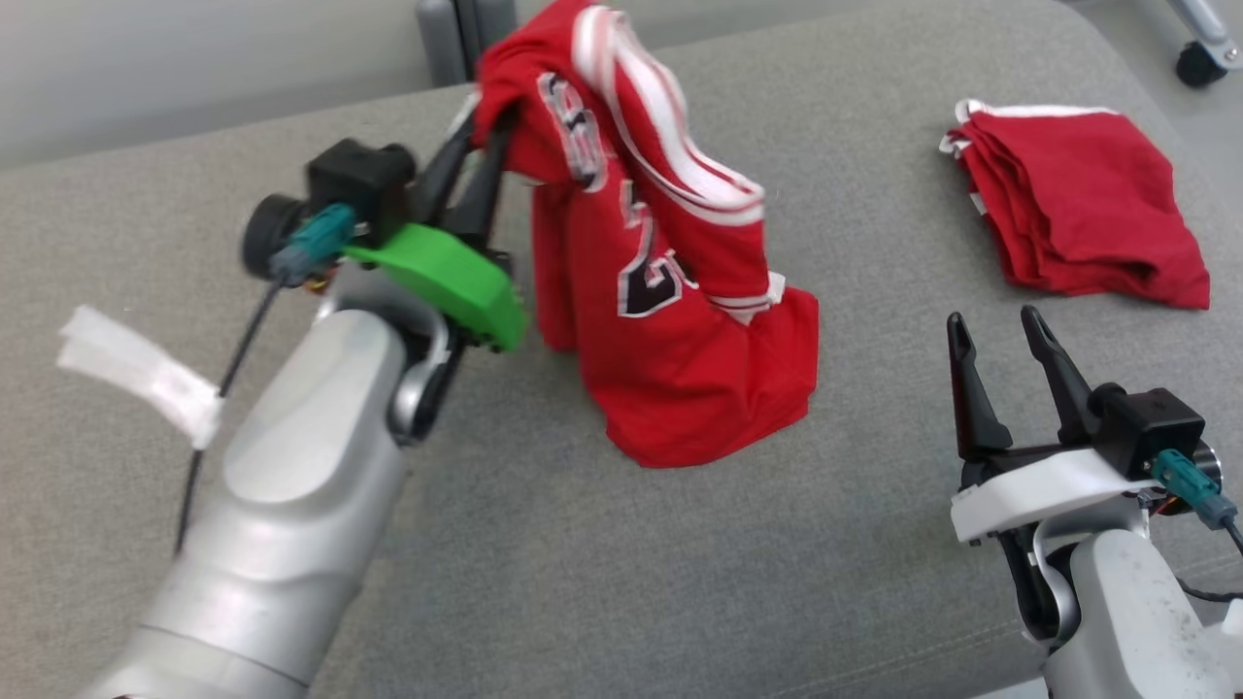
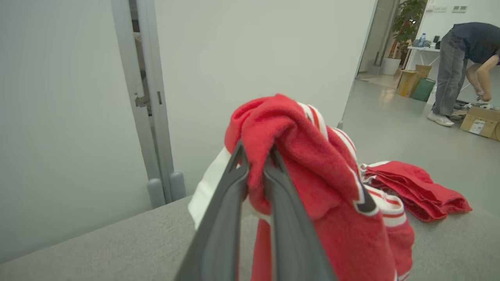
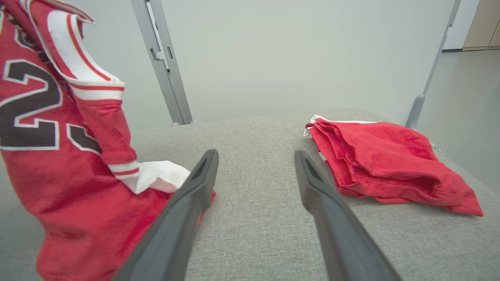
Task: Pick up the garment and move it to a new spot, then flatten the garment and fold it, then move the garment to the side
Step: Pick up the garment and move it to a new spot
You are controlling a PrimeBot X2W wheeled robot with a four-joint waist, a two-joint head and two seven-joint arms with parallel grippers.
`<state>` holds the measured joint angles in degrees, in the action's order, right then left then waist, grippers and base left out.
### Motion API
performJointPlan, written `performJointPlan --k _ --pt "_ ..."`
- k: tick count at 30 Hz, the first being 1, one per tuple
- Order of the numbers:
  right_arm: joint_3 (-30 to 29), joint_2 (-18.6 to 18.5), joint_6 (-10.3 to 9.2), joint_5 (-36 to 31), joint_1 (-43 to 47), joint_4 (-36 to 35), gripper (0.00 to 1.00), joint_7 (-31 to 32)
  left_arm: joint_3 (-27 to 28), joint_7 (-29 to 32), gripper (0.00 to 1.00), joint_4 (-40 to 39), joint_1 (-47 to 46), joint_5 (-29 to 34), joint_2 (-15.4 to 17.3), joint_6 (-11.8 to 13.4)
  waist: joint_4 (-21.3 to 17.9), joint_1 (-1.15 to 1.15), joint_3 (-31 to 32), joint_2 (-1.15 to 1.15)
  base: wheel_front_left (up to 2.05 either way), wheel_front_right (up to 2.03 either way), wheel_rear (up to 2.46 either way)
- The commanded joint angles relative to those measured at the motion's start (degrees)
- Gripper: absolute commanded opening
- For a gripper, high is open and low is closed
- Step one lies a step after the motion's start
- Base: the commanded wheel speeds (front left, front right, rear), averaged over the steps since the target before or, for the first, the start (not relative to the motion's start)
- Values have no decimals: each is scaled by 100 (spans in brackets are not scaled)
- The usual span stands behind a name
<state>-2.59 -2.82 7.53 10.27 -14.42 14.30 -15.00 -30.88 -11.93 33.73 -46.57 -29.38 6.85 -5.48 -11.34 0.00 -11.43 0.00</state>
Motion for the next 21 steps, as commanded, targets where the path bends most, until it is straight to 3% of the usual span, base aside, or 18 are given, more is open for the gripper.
performJointPlan --k 1,11,12,13,14,15,21 --pt "6 -16 -8 33 -81 -32 100 -25 136 -142 0 133 40 13 198 73 -89 0 -324 0 0 0 0" --pt "-34 -16 -8 -70 -273 -110 100 -26 802 -330 0 911 267 191 943 242 13 0 -861 0 0 0 0" --pt "-30 -16 -8 -86 -289 -113 100 -25 862 -331 17 911 305 214 977 251 31 0 -888 0 0 0 0" --pt "-24 -16 -8 -89 -304 -116 100 -26 933 -331 45 903 365 243 996 258 54 0 -915 0 0 0 0" --pt "-16 -17 -8 -105 -312 -115 100 -25 986 -332 90 879 412 280 1005 254 73 0 -932 0 0 0 0" --pt "-5 -17 -8 -128 -331 -112 100 -25 1062 -333 100 818 448 314 1007 263 97 0 -946 0 0 0 0" --pt "44 -19 -8 -198 -365 -54 100 -25 1439 -329 100 515 873 490 875 160 239 0 -825 0 0 0 0"
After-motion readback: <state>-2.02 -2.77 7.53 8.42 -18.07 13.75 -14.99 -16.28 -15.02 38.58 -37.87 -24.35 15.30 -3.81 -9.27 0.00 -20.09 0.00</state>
